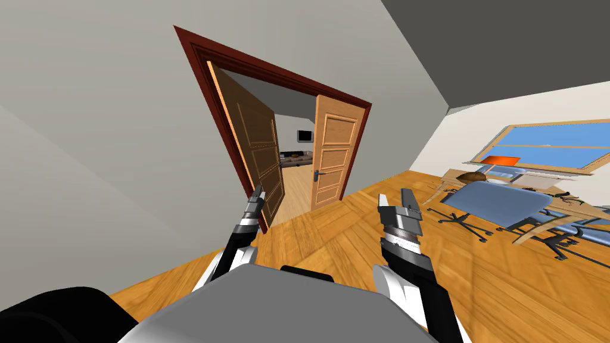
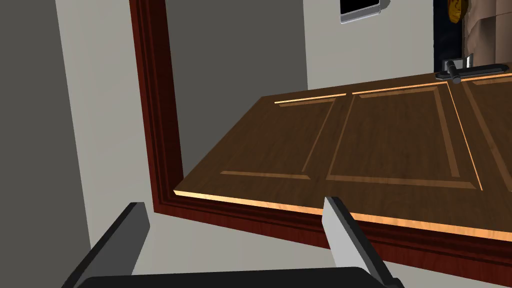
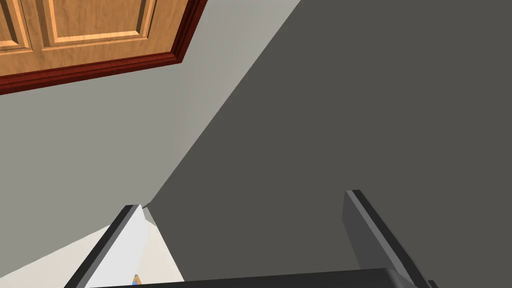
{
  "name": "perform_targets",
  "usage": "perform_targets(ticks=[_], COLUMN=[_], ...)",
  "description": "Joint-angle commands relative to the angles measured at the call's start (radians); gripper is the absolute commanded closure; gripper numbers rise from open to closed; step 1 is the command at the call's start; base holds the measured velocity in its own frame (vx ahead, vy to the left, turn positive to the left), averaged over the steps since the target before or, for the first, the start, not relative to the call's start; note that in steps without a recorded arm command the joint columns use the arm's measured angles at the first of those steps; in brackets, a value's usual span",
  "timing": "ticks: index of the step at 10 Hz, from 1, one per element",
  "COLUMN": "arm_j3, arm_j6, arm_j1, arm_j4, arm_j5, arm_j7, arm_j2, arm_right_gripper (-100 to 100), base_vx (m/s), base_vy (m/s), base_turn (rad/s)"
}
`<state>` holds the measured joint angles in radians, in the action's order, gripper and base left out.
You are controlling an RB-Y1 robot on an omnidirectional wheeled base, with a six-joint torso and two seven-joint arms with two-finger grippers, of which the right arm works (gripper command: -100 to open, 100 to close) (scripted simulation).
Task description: Push the door open
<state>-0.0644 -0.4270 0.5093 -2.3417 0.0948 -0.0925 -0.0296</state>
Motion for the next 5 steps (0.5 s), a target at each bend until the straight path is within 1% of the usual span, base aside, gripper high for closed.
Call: perform_targets(ticks=[1,2,3,4,5], arm_j3=[0.005,0.010,0.012,0.018,0.021], arm_j6=[0.003,0.005,0.006,0.009,0.010], arm_j1=[-0.015,-0.027,-0.033,-0.051,-0.059], arm_j4=[0.028,0.052,0.063,0.096,0.113], arm_j5=[-0.002,-0.003,-0.004,-0.006,-0.006], arm_j7=[0.005,0.008,0.010,0.015,0.018], arm_j2=[0.009,0.016,0.019,0.027,0.031], arm_right_gripper=[-100,-100,-100,-100,-100], base_vx=[-0.035,0.158,0.189,0.177,0.142], base_vy=[-0.051,-0.077,-0.067,-0.051,-0.032], base_turn=[0.105,0.034,0.036,0.073,0.078])
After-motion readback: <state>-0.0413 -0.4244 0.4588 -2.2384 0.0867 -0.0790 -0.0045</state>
